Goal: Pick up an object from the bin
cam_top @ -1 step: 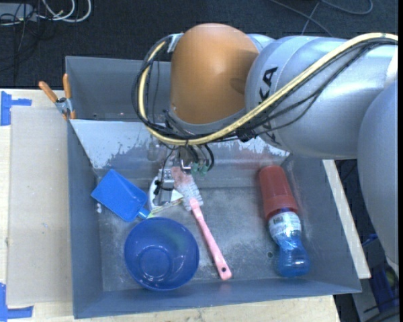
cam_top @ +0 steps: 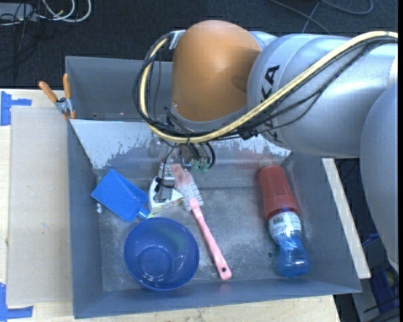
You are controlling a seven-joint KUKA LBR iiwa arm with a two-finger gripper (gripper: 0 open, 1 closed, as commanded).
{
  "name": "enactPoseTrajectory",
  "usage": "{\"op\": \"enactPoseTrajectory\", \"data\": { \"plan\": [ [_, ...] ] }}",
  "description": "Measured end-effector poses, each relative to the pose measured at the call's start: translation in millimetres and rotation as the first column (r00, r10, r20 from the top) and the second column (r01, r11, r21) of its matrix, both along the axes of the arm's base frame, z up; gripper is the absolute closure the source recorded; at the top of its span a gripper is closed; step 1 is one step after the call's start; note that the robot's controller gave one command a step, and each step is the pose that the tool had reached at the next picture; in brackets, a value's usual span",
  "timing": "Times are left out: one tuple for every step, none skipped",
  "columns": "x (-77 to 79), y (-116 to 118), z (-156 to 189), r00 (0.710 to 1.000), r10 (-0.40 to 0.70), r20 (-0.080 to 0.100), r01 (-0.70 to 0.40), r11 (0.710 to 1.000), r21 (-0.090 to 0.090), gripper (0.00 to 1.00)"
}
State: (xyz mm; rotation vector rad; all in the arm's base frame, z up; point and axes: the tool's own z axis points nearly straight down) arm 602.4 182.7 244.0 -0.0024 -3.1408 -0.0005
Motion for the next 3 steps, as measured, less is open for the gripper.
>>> {"op": "enactPoseTrajectory", "data": {
  "plan": [
    [-5.8, 24.4, -61.2, 0.969, -0.247, 0.001, 0.247, 0.969, 0.001, 0.0],
    [-13.2, 31.4, -85.2, 0.856, -0.517, -0.002, 0.517, 0.856, -0.003, 0.0],
    [-11.9, 48.8, -104.0, 0.908, -0.418, -0.006, 0.418, 0.908, -0.005, 0.0]
  ]
}}
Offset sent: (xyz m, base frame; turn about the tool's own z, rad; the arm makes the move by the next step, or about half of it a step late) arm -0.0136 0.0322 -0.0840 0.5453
